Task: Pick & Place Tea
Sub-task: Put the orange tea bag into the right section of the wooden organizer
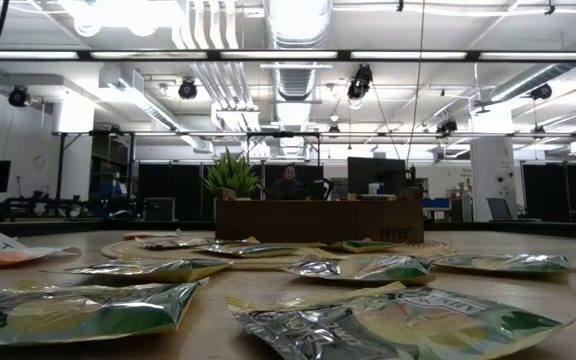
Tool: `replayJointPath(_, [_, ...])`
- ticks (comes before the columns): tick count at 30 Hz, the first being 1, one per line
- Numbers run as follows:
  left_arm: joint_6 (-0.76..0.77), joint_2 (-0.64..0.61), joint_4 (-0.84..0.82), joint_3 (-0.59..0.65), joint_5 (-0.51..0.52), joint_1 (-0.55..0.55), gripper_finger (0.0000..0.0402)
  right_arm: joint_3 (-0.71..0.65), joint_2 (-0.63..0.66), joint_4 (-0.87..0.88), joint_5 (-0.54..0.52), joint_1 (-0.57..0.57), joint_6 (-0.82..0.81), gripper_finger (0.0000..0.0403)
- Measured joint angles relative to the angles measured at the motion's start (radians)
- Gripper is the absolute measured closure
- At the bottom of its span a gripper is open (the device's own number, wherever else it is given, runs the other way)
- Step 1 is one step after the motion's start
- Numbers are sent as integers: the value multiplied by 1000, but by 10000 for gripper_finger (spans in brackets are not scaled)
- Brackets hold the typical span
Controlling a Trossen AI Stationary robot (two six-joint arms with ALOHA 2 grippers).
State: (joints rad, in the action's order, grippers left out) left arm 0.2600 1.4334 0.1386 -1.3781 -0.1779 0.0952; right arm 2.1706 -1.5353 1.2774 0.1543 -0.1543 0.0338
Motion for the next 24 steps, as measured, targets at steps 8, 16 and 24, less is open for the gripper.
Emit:
replayJointPath(8, [-20,0,1,0,41,0,401,0,-2,1,0,0,18,218])
replayJointPath(16, [-25,0,-4,0,48,2,401,0,36,6,1,0,18,218])
replayJointPath(24, [-33,0,-4,0,66,6,401,0,62,8,3,0,6,218])
